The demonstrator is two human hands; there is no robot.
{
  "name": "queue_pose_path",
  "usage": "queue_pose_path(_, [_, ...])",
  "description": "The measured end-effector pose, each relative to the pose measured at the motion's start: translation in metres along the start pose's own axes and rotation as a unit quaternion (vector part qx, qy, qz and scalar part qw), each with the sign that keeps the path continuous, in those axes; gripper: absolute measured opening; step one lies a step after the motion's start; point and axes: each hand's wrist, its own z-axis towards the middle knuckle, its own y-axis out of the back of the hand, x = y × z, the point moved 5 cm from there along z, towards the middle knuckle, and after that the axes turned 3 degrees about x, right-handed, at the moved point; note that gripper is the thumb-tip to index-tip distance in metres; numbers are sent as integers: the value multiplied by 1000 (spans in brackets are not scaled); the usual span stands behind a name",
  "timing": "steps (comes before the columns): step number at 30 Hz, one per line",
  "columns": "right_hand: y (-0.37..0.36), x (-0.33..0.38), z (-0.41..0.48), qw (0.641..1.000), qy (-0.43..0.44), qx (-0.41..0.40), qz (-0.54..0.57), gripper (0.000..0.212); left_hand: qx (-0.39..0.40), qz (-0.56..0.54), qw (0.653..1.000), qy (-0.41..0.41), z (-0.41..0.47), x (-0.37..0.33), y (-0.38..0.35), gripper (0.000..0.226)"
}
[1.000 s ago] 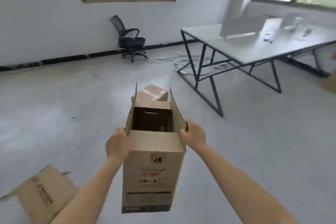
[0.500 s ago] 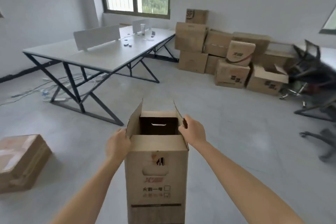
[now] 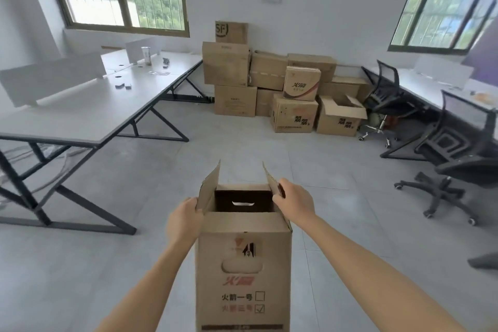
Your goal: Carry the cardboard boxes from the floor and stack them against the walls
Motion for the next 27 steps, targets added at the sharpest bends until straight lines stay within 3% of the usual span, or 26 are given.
queue_pose_path(15, [-19, -19, 170, 996, -72, -44, 7, 38, 54, 20, 996, -71, 207, -30, -49, 33])
queue_pose_path(21, [-28, -36, 294, 997, -59, -43, 17, 39, 72, 70, 992, -75, 322, -55, -81, 33])
queue_pose_path(27, [-19, -32, 441, 998, -18, -51, 33, 35, 15, 70, 995, -68, 447, -86, -82, 35])
